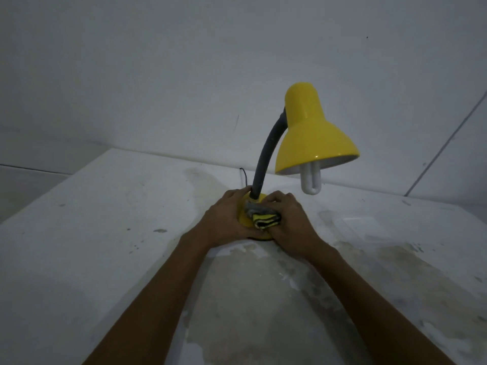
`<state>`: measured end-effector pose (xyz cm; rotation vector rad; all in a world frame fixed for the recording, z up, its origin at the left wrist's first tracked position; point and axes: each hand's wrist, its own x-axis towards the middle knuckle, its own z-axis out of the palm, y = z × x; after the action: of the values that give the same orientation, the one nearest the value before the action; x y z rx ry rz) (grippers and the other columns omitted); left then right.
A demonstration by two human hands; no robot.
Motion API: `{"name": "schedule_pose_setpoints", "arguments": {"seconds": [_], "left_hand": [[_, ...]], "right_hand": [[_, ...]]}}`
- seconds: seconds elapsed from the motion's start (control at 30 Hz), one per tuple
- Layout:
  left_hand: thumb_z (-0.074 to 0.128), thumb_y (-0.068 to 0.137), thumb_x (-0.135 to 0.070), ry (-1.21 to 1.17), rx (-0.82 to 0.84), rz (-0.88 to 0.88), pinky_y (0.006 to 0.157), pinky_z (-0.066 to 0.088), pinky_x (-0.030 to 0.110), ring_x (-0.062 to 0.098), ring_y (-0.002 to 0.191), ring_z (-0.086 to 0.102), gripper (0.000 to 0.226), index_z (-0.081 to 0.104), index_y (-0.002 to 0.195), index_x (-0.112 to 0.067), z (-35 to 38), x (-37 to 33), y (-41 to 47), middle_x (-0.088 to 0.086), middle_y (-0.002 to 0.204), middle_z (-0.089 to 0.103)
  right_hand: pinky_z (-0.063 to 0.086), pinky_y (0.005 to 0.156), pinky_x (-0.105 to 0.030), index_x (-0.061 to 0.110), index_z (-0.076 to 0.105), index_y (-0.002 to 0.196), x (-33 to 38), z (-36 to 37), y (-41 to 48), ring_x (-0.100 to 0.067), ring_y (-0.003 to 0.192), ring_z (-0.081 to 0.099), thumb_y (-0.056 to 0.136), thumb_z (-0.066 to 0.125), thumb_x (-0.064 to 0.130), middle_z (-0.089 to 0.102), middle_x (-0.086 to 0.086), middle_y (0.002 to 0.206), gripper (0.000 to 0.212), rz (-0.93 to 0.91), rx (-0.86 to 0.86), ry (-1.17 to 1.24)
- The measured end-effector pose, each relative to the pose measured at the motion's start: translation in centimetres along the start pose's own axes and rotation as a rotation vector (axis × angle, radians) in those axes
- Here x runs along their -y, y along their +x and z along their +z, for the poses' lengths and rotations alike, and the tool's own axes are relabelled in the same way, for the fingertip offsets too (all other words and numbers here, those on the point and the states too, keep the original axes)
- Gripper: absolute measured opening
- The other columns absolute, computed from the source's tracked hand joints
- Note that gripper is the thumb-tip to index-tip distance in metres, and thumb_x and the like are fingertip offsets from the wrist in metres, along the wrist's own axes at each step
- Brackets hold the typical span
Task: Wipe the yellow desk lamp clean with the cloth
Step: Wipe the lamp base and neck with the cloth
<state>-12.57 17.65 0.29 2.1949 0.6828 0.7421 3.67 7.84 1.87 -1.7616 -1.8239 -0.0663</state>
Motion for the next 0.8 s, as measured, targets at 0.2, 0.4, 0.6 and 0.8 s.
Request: {"name": "schedule_pose_setpoints", "arguments": {"seconds": [0.2,0.4,0.6,0.8], "left_hand": [[0.094,0.059,-0.052,-0.014,0.009,-0.01,0.113,0.042,0.041,0.013,0.134,0.049,0.109,0.037,0.152,-0.039,0.1,0.7,0.0,-0.007,0.15,0.048],[0.087,0.066,-0.059,0.041,0.037,-0.053,0.112,0.04,0.04,0.017,0.142,0.04,0.11,0.027,0.156,-0.04,-0.2,0.4,-0.1,-0.007,0.159,0.036],[0.086,0.059,-0.065,0.024,0.042,-0.041,0.111,0.04,0.039,0.016,0.14,0.042,0.114,0.029,0.155,-0.04,-0.1,0.5,0.0,-0.007,0.158,0.039],[0.079,0.046,-0.078,-0.021,0.033,-0.066,0.117,0.038,0.047,0.016,0.145,0.039,0.133,0.018,0.159,-0.043,0.1,1.1,0.3,-0.005,0.161,0.038]], "right_hand": [[0.046,0.073,-0.037,0.024,0.073,0.116,0.1,-0.5,0.2,-0.022,0.087,0.058,0.073,0.068,0.044,0.07,0.0,0.103,0.047,-0.094,0.008,-0.012],[0.051,0.065,-0.047,0.029,0.073,0.097,-3.9,-2.2,-0.2,-0.034,0.081,0.059,0.065,0.058,0.015,0.066,-0.004,0.083,0.038,0.124,-0.144,-0.082],[0.055,0.071,-0.036,0.019,0.077,0.104,-1.1,-1.3,-0.3,-0.027,0.083,0.068,0.085,0.059,0.03,0.075,-0.007,0.092,0.029,0.19,-0.248,-0.087],[0.052,0.081,-0.033,0.017,0.077,0.104,0.9,0.3,-0.6,-0.013,0.088,0.068,0.1,0.051,0.034,0.076,0.0,0.108,0.032,-0.031,-0.137,-0.016]]}}
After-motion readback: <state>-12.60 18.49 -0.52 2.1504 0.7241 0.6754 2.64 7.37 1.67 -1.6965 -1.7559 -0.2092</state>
